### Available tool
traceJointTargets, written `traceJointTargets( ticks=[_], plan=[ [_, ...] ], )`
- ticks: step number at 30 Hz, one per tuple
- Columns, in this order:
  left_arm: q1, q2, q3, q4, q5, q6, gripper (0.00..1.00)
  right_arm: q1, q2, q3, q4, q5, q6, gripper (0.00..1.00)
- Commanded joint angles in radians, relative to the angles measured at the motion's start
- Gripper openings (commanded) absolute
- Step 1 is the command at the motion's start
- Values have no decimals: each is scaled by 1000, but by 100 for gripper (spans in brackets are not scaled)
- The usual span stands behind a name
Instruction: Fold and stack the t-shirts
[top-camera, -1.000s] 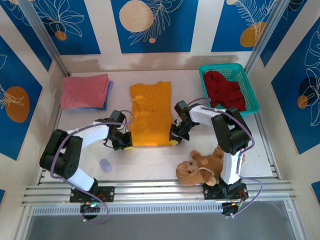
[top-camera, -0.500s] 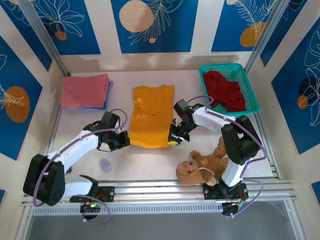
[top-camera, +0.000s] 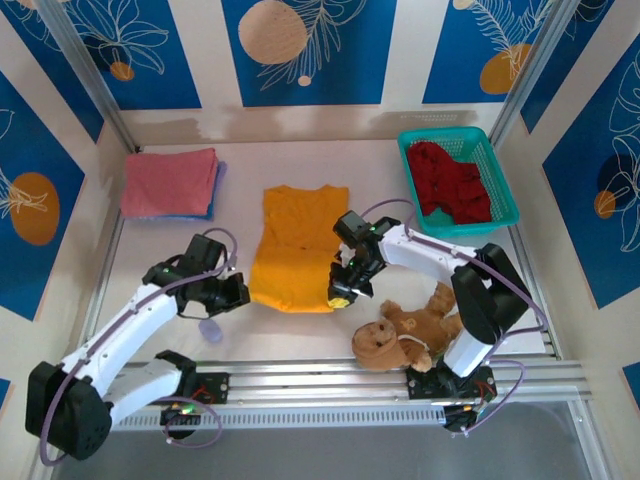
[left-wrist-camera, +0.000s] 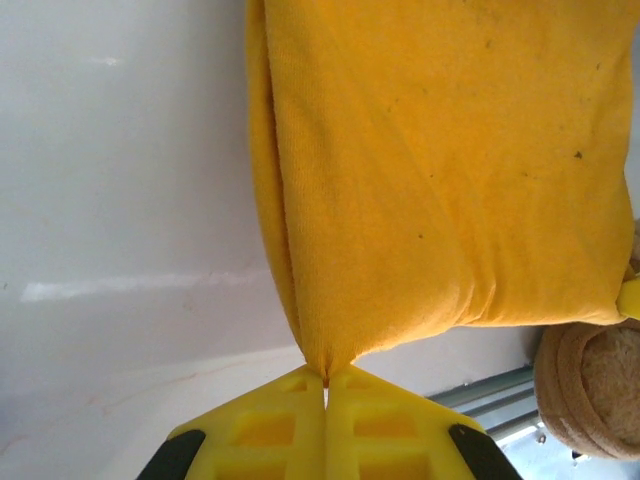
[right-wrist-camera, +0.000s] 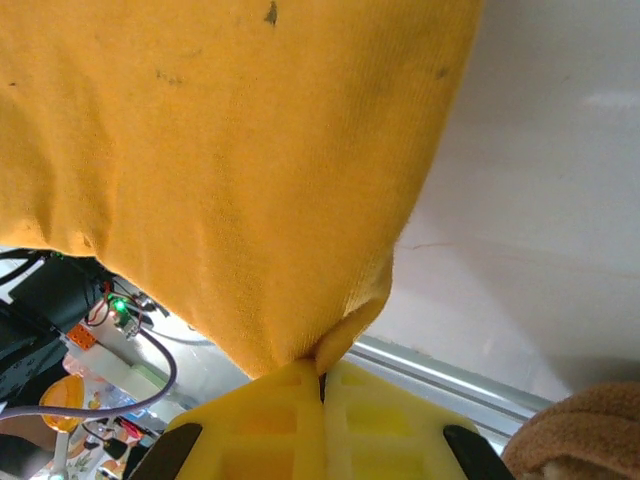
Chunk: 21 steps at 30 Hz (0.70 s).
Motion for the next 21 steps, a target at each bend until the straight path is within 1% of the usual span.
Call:
traceJointTargets(
  ticks=[1, 7, 14, 17, 21],
  plan=[
    [-18, -57, -9, -98, -13, -34, 0, 33, -48, -20, -50, -22, 36, 0],
    [-45, -133, 0, -159, -17, -77, 0, 107, -88, -54, -43, -21, 96, 0],
    [-146, -237, -20, -233, -68, -190, 0, 199, -123, -89, -16, -3, 207, 0],
    [-182, -285, -37, -240, -83, -246, 0, 213, -152, -88, -30, 14, 227, 0],
    [-212, -294, 4, -280, -112, -267, 0, 207, -201, -82, -44, 30, 254, 0]
  ],
)
